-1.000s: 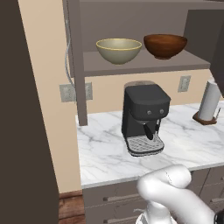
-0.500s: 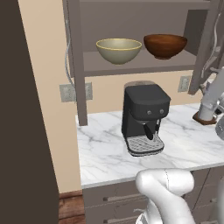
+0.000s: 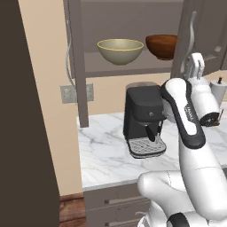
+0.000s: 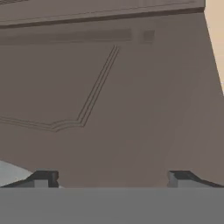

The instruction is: Open the cabinet. Pick the bowls from the counter and place them in the cabinet. Then close the cabinet.

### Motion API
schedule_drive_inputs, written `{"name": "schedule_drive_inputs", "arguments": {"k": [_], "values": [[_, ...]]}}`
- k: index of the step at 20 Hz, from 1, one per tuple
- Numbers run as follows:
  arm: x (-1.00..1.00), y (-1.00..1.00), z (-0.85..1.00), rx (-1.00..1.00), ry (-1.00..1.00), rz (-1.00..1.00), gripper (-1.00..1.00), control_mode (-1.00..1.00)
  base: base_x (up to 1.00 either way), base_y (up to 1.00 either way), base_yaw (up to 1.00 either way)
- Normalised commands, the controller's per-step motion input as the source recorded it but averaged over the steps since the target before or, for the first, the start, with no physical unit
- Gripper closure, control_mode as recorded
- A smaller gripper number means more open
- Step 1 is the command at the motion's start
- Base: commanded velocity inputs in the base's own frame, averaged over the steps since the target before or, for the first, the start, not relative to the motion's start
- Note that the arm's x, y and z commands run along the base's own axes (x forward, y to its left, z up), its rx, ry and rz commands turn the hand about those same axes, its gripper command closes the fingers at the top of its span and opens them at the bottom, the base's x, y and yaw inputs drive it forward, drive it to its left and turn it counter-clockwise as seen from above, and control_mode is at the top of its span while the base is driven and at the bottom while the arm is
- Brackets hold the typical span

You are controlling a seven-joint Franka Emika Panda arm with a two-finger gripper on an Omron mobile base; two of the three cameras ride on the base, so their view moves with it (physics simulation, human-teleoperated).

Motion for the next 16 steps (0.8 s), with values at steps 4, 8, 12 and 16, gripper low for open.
{"name": "schedule_drive_inputs", "arguments": {"k": [4, 8, 12, 16], "values": [[0.94, 0.0, 0.0, 0.17, 0.01, -0.46, -1.0, -1.0, 0.0, 0.0, 0.0], [0.89, -0.05, 0.0, 0.25, 0.04, -0.34, -1.0, -1.0, 0.0, 0.0, 0.0], [0.71, -0.41, 0.0, 0.34, 0.08, -0.1, -1.0, -1.0, 0.0, 0.0, 0.0], [0.33, -0.37, 0.07, 0.26, 0.04, 0.05, -1.0, -1.0, 0.0, 0.0, 0.0]]}}
